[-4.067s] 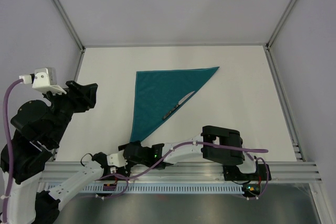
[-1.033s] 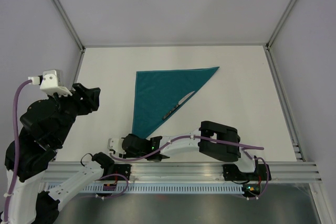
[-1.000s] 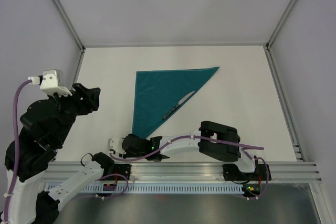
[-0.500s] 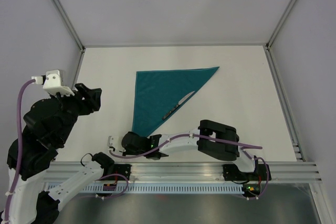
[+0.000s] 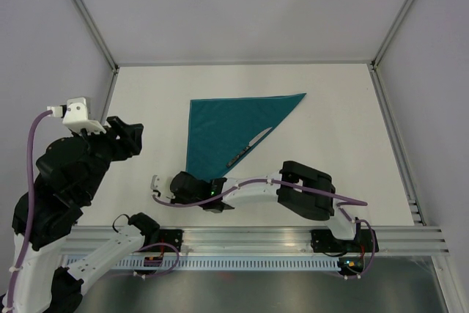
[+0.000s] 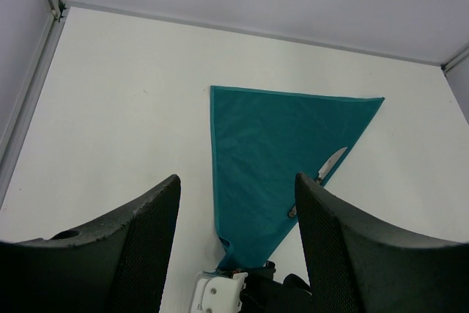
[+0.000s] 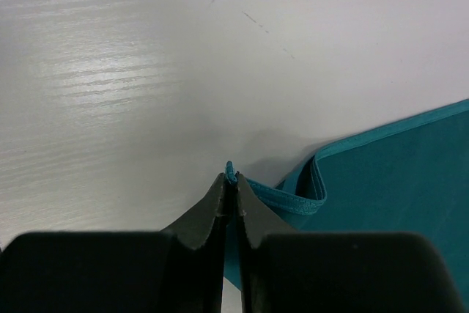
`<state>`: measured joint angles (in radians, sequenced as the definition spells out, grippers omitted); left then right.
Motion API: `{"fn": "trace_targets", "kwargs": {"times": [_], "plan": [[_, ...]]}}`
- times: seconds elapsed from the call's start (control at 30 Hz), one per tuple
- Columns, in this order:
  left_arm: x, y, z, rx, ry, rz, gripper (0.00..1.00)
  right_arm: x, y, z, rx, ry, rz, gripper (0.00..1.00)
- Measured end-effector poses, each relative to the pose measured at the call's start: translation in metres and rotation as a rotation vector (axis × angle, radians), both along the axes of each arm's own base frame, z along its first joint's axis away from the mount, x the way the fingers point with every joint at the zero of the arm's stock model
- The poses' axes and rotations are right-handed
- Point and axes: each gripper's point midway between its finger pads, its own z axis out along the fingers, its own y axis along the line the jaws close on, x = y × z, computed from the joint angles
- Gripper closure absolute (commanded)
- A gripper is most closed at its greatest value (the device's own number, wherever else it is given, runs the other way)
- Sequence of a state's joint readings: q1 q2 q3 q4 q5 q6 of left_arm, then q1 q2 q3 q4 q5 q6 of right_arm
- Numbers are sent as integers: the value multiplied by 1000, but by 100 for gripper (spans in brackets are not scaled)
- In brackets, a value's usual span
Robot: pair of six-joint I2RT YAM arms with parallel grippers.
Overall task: Fold the napkin, place the utensils inside, and roll it up
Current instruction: Fold the napkin
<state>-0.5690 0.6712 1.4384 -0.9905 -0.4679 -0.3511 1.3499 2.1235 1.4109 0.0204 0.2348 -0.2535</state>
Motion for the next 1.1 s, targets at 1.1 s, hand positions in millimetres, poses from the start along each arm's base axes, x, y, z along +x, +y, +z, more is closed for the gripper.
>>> {"fn": "trace_targets", "kwargs": {"times": [1.1], "plan": [[30,-36,-32,25,79,-83,31,133,-99,93,105,-64,-341,100]]}}
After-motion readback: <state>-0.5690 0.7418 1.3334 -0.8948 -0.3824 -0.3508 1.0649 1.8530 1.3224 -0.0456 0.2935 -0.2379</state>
